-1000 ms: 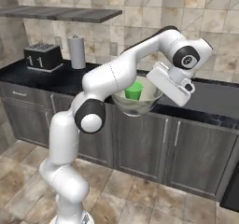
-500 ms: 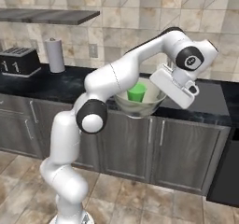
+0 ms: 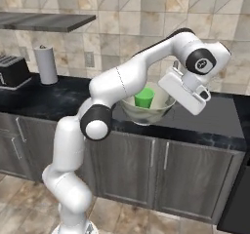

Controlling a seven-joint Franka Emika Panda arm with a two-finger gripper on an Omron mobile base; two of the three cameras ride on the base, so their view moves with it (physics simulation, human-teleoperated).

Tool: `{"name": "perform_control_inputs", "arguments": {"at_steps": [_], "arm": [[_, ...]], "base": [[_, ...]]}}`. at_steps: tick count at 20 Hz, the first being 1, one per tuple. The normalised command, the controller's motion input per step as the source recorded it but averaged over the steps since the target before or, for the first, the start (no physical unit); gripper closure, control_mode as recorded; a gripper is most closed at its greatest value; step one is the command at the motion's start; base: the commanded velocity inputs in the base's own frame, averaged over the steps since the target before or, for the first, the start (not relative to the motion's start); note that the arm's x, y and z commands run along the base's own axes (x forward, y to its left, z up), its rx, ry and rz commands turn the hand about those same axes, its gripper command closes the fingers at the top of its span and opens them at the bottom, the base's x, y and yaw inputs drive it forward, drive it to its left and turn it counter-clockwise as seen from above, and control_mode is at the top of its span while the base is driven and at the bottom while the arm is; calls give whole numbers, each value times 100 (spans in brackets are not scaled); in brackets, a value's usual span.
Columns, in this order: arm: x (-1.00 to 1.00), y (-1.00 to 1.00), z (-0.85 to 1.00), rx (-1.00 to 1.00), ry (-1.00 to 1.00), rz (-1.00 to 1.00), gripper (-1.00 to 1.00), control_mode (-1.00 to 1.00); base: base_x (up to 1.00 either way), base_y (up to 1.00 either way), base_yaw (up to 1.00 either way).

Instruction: Place the cup inside the bowl on the dining table and move the bowl to any counter.

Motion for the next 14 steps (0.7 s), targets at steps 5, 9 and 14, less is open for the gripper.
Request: {"name": "perform_control_inputs", "arguments": {"at_steps": [5,9,14], "arm": [[0,0,0,0,0,0,100,100],[0,0,0,0,0,0,100,100],[0,0,0,0,0,0,100,100]], "base": [[45,-53,0],[18,-89,0],[15,-94,-1]]}}
